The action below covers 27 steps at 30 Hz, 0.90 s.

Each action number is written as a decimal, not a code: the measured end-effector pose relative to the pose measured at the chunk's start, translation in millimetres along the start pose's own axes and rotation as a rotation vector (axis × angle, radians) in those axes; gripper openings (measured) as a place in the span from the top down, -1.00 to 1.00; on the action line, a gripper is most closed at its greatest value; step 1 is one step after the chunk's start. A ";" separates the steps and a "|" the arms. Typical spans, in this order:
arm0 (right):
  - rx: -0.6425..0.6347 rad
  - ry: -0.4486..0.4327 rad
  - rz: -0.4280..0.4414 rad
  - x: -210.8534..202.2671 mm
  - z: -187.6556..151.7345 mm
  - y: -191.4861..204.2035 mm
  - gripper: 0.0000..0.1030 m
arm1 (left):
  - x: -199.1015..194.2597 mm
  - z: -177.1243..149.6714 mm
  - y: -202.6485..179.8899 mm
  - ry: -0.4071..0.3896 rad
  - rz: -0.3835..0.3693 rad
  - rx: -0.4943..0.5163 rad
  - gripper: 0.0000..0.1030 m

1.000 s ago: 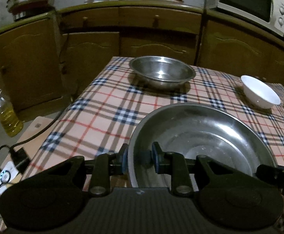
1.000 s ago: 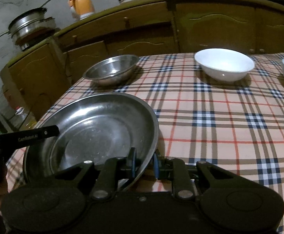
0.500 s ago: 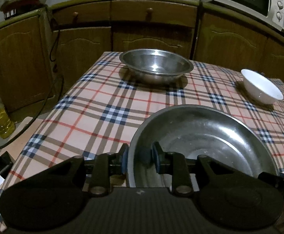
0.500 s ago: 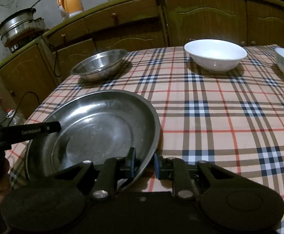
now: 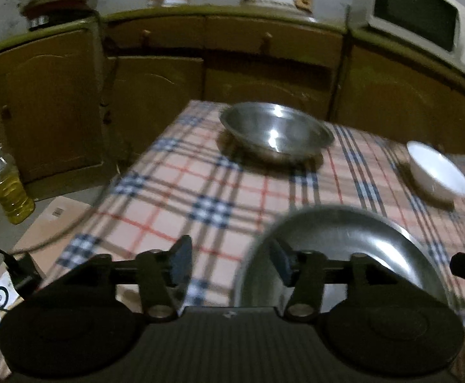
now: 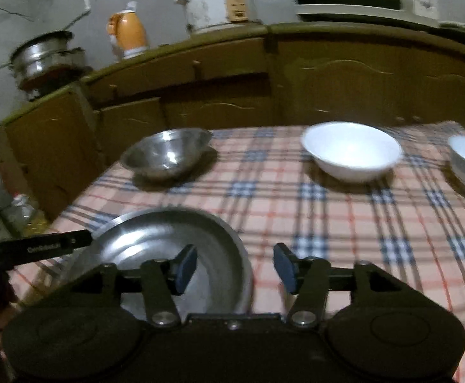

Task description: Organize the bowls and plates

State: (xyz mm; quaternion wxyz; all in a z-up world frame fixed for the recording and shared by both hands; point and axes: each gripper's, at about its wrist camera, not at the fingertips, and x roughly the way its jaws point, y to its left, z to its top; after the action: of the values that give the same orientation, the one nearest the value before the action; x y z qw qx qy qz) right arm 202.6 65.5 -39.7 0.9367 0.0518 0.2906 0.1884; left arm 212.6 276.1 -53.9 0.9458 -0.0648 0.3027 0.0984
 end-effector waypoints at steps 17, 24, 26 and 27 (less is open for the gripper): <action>0.082 0.147 0.088 162.9 122.8 15.1 -0.51 | 114.8 116.2 4.3 0.042 0.122 -0.048 -0.31; 0.101 0.230 0.074 220.9 123.3 13.3 -0.06 | 150.8 122.2 0.5 0.080 0.078 -0.009 0.31; 0.098 0.233 0.099 225.2 124.6 15.5 0.51 | 154.1 123.6 -8.2 0.073 0.046 0.021 0.69; 0.085 0.224 0.104 223.5 125.6 19.1 0.50 | 154.4 123.3 -13.8 0.074 0.060 0.040 0.69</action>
State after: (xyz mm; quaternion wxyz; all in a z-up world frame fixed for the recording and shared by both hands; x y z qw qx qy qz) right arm 437.2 170.3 -49.4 0.8843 0.0848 0.3981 0.2286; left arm 407.8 307.8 -43.7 0.9317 -0.0403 0.3411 0.1181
